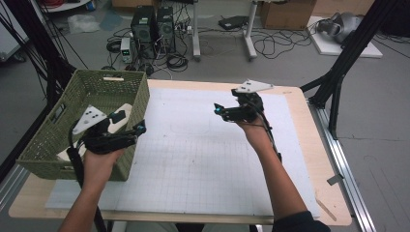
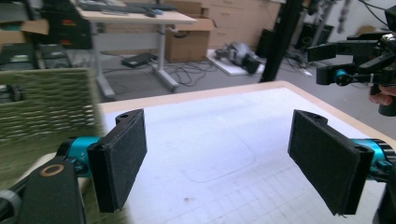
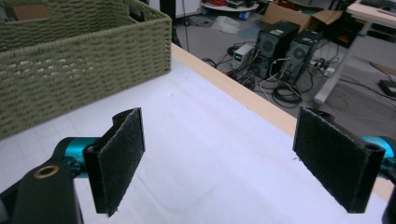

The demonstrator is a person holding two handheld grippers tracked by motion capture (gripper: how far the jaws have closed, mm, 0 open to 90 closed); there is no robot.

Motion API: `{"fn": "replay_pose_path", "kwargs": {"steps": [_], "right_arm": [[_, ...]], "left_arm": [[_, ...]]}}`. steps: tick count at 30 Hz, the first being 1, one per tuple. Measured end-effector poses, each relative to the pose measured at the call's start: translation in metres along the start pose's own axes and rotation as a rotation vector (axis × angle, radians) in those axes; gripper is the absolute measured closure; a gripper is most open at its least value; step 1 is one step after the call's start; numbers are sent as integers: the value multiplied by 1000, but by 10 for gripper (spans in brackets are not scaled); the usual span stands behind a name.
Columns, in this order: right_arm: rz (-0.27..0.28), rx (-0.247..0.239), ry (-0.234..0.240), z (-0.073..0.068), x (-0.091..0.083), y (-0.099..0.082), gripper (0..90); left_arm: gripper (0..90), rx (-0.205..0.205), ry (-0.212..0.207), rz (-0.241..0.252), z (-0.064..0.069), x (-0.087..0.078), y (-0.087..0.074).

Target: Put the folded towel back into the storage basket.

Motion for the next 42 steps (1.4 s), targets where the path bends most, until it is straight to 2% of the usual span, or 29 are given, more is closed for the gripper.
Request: {"fn": "replay_pose_path", "kwargs": {"steps": [4, 9, 14, 20, 25, 31, 34, 42], "right_arm": [[2, 21, -43, 14, -28, -17, 118], [-9, 59, -92, 28, -59, -41, 118], [-36, 30, -123, 30, -87, -62, 118], [-29, 39, -156, 26, -110, -78, 116], [-42, 32, -162, 20, -121, -89, 116], [-32, 34, -177, 19, -129, -92, 116], [-10, 31, -189, 20, -129, -90, 116], [-6, 36, -188, 18, -126, -90, 116]], "left_arm": [[206, -5, -43, -14, 12, 14, -7], [218, -9, -87, -15, 21, 26, -15], [227, -11, -135, -12, 32, 34, -25], [228, 0, -182, -22, 44, 42, -41], [228, 3, -200, -39, 53, 46, -54], [230, 15, -208, -52, 56, 48, -66], [230, 11, -206, -48, 55, 49, -66], [234, 16, -202, -49, 55, 50, -67]]}}
Point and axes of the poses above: each handheld gripper's, and its own axes: x roughly forward along the jaws, y roughly out of its top, z roughly to its right, the point moved 7 cm from there along x, roughly forward along the jaws, and after that the axes turned 15 degrees about z, right-handed, at the moved point
